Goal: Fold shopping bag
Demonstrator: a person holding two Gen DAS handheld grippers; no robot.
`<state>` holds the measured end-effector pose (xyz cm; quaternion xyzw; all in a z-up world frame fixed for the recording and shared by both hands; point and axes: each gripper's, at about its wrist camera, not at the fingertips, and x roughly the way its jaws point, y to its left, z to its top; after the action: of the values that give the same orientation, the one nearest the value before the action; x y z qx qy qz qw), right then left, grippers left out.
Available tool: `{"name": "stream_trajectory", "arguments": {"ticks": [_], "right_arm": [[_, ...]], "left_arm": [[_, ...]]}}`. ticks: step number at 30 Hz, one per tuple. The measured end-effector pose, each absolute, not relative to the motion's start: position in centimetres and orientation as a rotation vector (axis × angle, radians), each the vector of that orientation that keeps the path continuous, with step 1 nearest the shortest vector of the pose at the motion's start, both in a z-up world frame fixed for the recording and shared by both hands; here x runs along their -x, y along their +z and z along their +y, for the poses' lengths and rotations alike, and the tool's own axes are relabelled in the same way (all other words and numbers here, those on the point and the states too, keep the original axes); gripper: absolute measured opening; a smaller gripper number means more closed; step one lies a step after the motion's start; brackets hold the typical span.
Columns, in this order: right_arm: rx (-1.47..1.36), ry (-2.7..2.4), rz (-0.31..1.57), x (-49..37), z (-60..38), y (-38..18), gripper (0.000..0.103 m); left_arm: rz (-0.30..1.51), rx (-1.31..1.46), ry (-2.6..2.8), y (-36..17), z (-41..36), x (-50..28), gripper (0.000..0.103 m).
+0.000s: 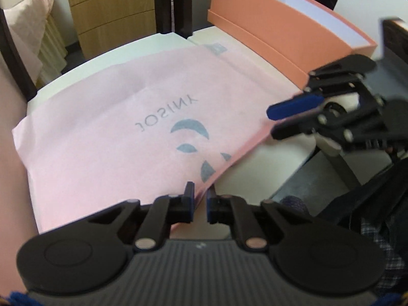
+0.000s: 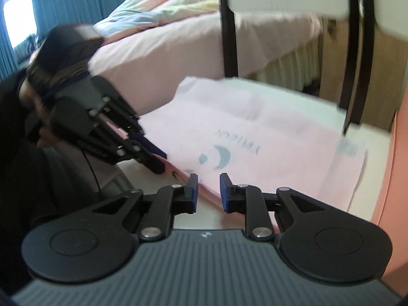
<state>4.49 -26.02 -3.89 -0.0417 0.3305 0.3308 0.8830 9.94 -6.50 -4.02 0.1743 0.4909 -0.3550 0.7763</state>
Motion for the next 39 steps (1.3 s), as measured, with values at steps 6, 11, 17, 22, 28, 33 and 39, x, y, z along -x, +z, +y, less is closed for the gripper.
{"name": "stream_trajectory", "arguments": {"ticks": [6, 11, 17, 22, 28, 33, 39], "right_arm": [[0.254, 0.69, 0.653, -3.8, -22.2, -3.6, 0.022], [0.328, 0.665, 0.638, -4.7, -21.1, -4.3, 0.022], [0.292, 0.654, 0.665, -7.2, -20.4, -4.9, 0.022], [0.243, 0.643, 0.744, -9.7, -19.6, -6.2, 0.022], [0.232, 0.629, 0.762, -10.2, -19.8, -7.0, 0.022], [0.232, 0.652, 0.776, -9.4, -20.3, -7.1, 0.022], [0.204, 0.711, 0.824, -7.7, -21.2, -6.6, 0.021]], "left_arm": [[1.048, -0.415, -0.802, -4.1, -6.4, -9.7, 0.01], [1.028, -0.45, -0.821, -4.3, -6.5, -9.4, 0.01], [0.991, -0.465, -0.799, -4.5, -6.5, -9.7, 0.022], [0.937, -0.557, -0.717, -4.8, -6.6, -9.5, 0.053], [0.766, -0.792, -0.63, -4.8, -6.9, -5.0, 0.064], [0.659, -0.906, -0.699, -4.9, -7.9, -1.1, 0.066], [0.568, -1.009, -0.76, -6.2, -8.9, 2.8, 0.068]]}}
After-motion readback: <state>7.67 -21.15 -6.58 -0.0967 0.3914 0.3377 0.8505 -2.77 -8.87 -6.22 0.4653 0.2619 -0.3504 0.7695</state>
